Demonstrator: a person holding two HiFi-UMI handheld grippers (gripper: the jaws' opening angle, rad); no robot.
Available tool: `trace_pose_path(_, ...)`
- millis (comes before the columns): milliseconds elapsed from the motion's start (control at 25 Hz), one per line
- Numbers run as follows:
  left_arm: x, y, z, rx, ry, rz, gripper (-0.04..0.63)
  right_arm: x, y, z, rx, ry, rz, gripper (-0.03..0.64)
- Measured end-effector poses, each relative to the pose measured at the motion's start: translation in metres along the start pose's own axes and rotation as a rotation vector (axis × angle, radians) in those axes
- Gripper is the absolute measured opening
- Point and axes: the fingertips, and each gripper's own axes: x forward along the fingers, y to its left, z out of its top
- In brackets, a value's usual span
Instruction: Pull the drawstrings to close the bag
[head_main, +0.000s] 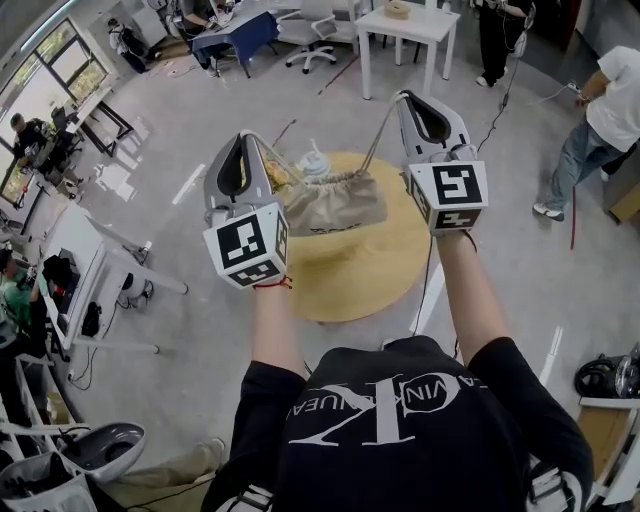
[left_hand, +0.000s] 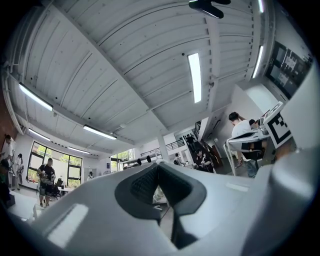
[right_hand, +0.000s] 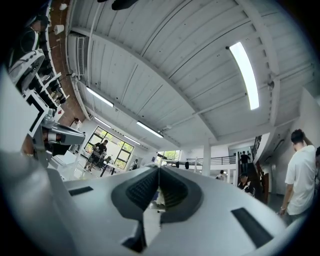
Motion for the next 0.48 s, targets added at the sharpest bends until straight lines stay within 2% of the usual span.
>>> trace_pose_path(480, -0.0066, 0.0038, 0.0046, 0.007, -0.011, 0.013, 0.012, -0.0029, 0.0043, 0.0054, 0.014, -0.018, 0.008, 0.02)
